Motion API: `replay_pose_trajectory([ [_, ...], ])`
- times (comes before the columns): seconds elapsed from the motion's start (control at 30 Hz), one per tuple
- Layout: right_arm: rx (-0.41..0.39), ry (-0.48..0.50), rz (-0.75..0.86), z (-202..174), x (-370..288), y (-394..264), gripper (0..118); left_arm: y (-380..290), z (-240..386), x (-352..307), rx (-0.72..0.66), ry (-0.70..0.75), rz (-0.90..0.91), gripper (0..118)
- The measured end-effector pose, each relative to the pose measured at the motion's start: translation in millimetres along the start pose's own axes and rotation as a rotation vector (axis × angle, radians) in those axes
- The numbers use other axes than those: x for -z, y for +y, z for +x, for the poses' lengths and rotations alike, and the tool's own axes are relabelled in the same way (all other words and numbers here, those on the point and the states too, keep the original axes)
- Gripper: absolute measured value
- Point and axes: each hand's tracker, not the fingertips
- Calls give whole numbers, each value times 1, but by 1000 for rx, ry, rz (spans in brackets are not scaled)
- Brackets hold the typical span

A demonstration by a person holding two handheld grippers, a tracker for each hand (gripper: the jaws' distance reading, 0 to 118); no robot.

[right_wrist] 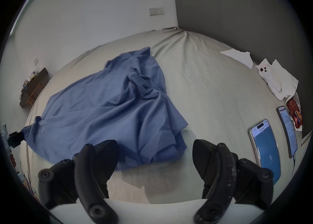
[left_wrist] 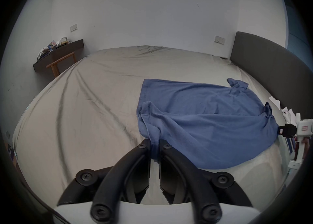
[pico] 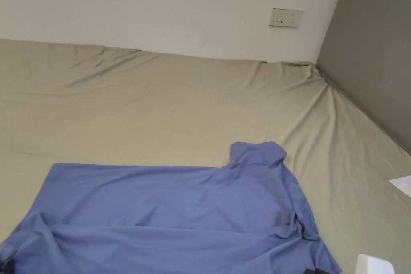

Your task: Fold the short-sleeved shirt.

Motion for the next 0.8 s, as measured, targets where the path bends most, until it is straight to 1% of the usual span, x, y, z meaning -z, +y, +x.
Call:
replay_pose_trajectory([
  [0.07,4,4,-15,2,11,2,91,-1,0,2,-3,6,-16,8],
  [0.1,8,10,-27,3,16,3,86,-1,0,3,-3,12,-22,8],
  [0.13,11,25,-47,3,20,2,71,-2,0,4,-7,14,-30,8],
  [0.2,1,38,-43,-3,18,-1,29,-2,0,5,-15,21,-44,8],
  [0.23,-24,83,-14,-6,14,-1,20,-3,-1,6,-18,23,-49,8],
  [0.27,-23,85,-21,-11,9,-2,20,-4,0,6,-21,28,-50,8],
  [0.3,-34,50,-24,-16,5,-1,20,-4,1,4,-20,35,-50,8],
  [0.33,-71,40,-18,-18,2,0,19,-4,2,1,-20,34,-49,7],
  [0.37,-89,37,-6,-18,-4,0,19,-5,2,-3,-24,33,-50,7],
  [0.43,-72,35,-2,-18,-15,4,19,-6,3,-14,-33,30,-46,7],
  [0.53,-9,74,28,-10,-43,6,19,-9,1,-35,-52,13,-18,7],
  [0.6,11,82,33,-6,-64,3,19,-13,-1,-53,-65,5,-10,7],
  [0.73,-40,64,30,2,-100,-22,19,-32,-6,-89,-64,36,-3,7],
  [0.8,-43,59,7,7,-114,-42,19,-46,-11,-104,-70,36,-20,7],
])
